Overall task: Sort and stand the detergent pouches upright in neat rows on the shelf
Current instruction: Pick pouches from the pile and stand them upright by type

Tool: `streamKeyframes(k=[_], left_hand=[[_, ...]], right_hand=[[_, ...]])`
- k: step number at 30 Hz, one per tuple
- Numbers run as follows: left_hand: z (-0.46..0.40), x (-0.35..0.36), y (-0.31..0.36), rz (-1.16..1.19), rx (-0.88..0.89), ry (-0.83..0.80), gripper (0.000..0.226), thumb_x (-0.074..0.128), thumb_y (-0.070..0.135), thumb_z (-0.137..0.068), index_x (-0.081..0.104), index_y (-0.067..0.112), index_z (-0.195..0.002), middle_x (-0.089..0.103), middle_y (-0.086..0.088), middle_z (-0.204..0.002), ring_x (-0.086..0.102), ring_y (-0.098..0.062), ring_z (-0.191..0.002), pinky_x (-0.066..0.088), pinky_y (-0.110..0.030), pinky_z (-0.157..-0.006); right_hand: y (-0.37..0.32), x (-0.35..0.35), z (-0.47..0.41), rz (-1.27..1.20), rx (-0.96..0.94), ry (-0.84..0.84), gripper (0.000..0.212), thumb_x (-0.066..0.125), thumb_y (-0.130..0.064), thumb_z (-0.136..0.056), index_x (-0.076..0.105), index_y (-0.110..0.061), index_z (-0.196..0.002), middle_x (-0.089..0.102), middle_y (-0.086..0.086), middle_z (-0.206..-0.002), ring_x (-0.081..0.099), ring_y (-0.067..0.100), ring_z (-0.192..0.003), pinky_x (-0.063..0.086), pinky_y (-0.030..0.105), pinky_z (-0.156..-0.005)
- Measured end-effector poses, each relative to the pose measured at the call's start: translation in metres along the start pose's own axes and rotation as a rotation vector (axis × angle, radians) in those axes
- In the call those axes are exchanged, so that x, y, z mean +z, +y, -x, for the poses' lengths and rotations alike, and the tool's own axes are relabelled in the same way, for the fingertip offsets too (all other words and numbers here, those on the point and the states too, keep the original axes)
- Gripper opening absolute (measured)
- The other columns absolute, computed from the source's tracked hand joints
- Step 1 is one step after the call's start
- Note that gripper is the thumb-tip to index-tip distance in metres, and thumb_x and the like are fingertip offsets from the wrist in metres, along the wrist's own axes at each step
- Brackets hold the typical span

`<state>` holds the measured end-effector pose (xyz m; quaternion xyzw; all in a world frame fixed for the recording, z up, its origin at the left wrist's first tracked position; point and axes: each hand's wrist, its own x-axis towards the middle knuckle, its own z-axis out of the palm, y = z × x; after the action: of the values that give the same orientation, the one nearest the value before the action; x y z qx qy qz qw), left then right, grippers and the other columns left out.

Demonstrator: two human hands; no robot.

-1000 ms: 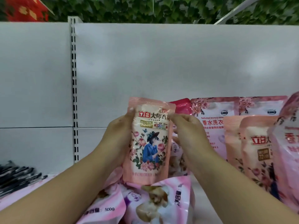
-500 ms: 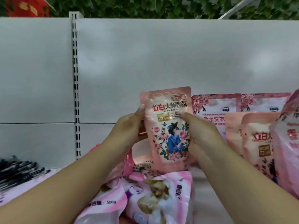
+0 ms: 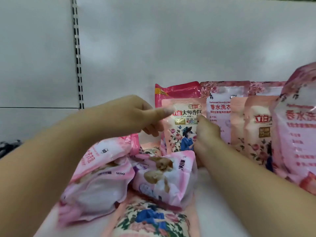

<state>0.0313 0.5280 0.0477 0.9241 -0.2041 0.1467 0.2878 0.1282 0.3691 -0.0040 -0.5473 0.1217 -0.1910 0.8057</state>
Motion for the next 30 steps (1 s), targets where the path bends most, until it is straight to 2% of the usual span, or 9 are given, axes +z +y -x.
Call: streamKeyframes(k=[2, 6, 12, 15, 18, 21, 23, 26, 30], left_hand=[[0.027, 0.015, 0.005, -0.173, 0.035, -0.014, 0.082, 0.024, 0.079, -0.047, 0.071, 0.022, -0.081, 0.065, 0.018, -0.059, 0.057, 0.000, -0.053, 0.040, -0.008, -0.052], [0.080, 0.048, 0.003, -0.196, 0.148, 0.030, 0.076, 0.016, 0.093, -0.054, 0.055, 0.049, -0.103, 0.057, 0.035, -0.081, 0.046, 0.025, -0.082, 0.039, -0.001, -0.070], [0.088, 0.065, -0.011, 0.406, 0.000, -0.092, 0.040, 0.053, 0.066, -0.049, 0.059, 0.057, -0.087, 0.036, 0.064, -0.089, 0.030, 0.043, -0.081, 0.031, 0.011, -0.068], [0.091, 0.074, -0.019, 0.433, 0.065, -0.107, 0.037, 0.060, 0.072, -0.054, 0.057, 0.066, -0.090, 0.029, 0.062, -0.111, 0.024, 0.042, -0.097, 0.029, 0.006, -0.078], [0.101, 0.073, -0.017, 0.397, 0.090, 0.022, 0.020, 0.052, 0.065, -0.066, 0.064, 0.060, -0.082, 0.049, 0.050, -0.105, 0.043, 0.030, -0.096, 0.037, 0.001, -0.075], [0.118, 0.067, -0.016, 0.245, 0.137, 0.120, 0.060, 0.033, 0.073, -0.069, 0.069, 0.029, -0.088, 0.067, 0.008, -0.093, 0.059, -0.003, -0.086, 0.044, -0.022, -0.078], [0.127, 0.063, -0.011, 0.159, 0.158, 0.085, 0.052, 0.026, 0.080, -0.064, 0.062, 0.054, -0.091, 0.066, 0.021, -0.094, 0.056, 0.005, -0.090, 0.041, -0.016, -0.079], [0.128, 0.063, -0.014, 0.075, 0.114, -0.007, 0.025, 0.026, 0.082, -0.060, 0.045, 0.080, -0.077, 0.051, 0.049, -0.096, 0.045, 0.024, -0.095, 0.035, 0.001, -0.076], [0.126, 0.062, -0.023, 0.056, 0.074, -0.080, 0.016, 0.027, 0.083, -0.063, 0.041, 0.082, -0.070, 0.044, 0.060, -0.084, 0.039, 0.028, -0.098, 0.032, 0.005, -0.073]], right_hand=[[-0.003, -0.005, 0.005, 0.015, 0.025, 0.009, 0.036, 0.057, -0.033, -0.088, 0.056, -0.007, -0.113, 0.060, 0.007, -0.092, 0.058, 0.023, -0.085, 0.049, 0.033, -0.076], [-0.006, -0.009, 0.016, 0.107, 0.047, -0.023, 0.062, 0.061, -0.044, -0.083, 0.044, -0.007, -0.130, 0.057, 0.007, -0.117, 0.054, 0.027, -0.107, 0.045, 0.036, -0.093], [0.004, -0.015, 0.029, 0.262, 0.054, -0.148, 0.057, 0.067, -0.044, -0.077, 0.050, -0.005, -0.115, 0.063, 0.011, -0.101, 0.064, 0.031, -0.093, 0.054, 0.044, -0.083], [0.006, -0.021, 0.042, 0.399, -0.028, -0.107, 0.098, 0.073, -0.058, -0.051, 0.037, -0.011, -0.129, 0.050, 0.011, -0.124, 0.055, 0.037, -0.106, 0.051, 0.052, -0.084], [0.003, -0.033, 0.058, 0.529, -0.284, -0.170, 0.068, 0.065, -0.047, -0.077, 0.039, -0.015, -0.132, 0.045, 0.007, -0.129, 0.046, 0.028, -0.117, 0.042, 0.040, -0.093], [-0.012, -0.034, 0.078, 0.778, -0.300, -0.511, 0.048, 0.066, -0.051, -0.076, 0.056, -0.015, -0.106, 0.059, 0.001, -0.097, 0.058, 0.020, -0.093, 0.046, 0.030, -0.078], [-0.021, -0.026, 0.083, 1.008, -0.120, -0.626, 0.072, 0.076, -0.060, -0.054, 0.061, -0.011, -0.105, 0.066, 0.006, -0.099, 0.065, 0.024, -0.085, 0.055, 0.035, -0.075], [-0.022, -0.014, 0.083, 1.228, -0.180, -0.620, 0.043, 0.076, -0.042, -0.069, 0.065, -0.008, -0.093, 0.067, 0.011, -0.084, 0.060, 0.021, -0.056, 0.049, 0.025, -0.052], [-0.030, -0.013, 0.083, 1.064, -0.355, -0.572, 0.020, 0.074, -0.016, -0.076, 0.070, -0.010, -0.094, 0.070, 0.012, -0.093, 0.066, 0.027, -0.081, 0.055, 0.043, -0.081]])
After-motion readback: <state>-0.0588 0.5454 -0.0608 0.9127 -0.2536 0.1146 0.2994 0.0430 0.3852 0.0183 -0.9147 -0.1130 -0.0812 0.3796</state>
